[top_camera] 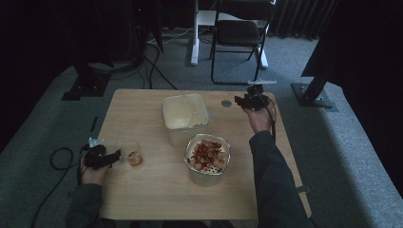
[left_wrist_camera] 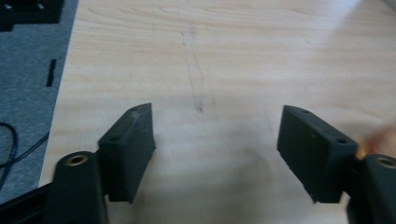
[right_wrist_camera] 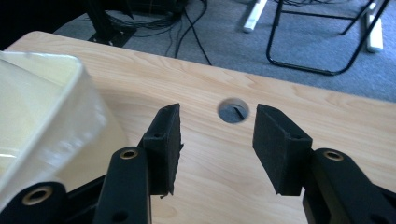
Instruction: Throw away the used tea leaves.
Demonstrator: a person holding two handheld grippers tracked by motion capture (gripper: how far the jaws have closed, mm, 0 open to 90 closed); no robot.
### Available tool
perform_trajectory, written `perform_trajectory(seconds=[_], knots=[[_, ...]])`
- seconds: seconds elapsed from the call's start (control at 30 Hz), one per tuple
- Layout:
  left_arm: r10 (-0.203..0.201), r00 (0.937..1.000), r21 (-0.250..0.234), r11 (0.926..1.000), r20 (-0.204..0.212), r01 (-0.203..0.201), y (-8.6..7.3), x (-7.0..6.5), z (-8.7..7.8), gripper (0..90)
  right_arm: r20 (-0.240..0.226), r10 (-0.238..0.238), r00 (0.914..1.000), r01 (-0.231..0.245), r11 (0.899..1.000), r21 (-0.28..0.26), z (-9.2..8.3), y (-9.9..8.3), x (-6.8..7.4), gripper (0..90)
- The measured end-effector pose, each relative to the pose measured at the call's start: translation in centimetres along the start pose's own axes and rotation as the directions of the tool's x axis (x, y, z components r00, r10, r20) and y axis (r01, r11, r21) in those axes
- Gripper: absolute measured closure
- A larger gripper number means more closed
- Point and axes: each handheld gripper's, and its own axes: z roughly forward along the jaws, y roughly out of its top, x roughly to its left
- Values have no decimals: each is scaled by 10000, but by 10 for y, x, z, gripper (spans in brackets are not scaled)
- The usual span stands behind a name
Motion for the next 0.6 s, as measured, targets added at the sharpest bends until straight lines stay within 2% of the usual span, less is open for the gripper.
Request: perform_trajectory(seconds=[0.1,0.23,0.33,0.47,0.6], knots=[[142,9995,138,9998,298,-146,-6,-3,-8,208,130,83,9999,-84,10000,47,-2,-7,-10,508],[446,9965,16,9990,704,-448,-13,-9,-21,192,224,194,9996,-196,9997,121,-3,-20,-19,504],[795,9921,-126,9968,972,-787,-17,-15,-29,192,235,185,9996,-191,9995,262,-1,-32,-23,501],[1368,9797,-466,9902,1468,-1313,-18,-24,-35,183,100,339,9994,-343,9983,466,2,-50,-28,498],[1695,9684,-742,9846,1827,-1584,-16,-35,-35,180,-65,70,10000,-66,9978,652,0,-72,-24,480]])
